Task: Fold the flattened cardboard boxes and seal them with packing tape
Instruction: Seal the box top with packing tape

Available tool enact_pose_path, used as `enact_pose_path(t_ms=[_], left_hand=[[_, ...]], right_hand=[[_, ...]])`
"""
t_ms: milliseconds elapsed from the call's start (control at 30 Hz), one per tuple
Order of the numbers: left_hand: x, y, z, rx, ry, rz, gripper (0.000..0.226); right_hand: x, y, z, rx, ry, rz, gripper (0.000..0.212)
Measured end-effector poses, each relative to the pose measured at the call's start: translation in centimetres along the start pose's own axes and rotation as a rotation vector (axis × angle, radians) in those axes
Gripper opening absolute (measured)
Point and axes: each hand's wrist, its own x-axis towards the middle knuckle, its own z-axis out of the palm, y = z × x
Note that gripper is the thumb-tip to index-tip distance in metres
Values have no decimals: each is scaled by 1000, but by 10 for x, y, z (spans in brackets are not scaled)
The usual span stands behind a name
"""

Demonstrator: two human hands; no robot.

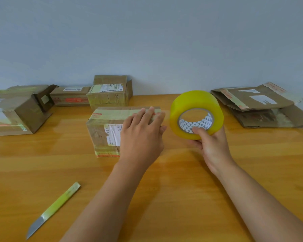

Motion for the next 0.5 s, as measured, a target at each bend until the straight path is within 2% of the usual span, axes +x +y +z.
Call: enact_pose_path(t_ms=[100, 367, 500], left_hand=[[1, -8, -3, -10, -41, -49, 39], [0, -11, -5, -9, -77, -70, 40], [-2, -22, -10, -19, -89, -94, 39]], right_hand=[[-3, 0, -1, -76, 26, -17, 41], [-6, -2, 5, -160, 66, -75, 42], [-2, -3, -4, -209, 126, -81, 35]])
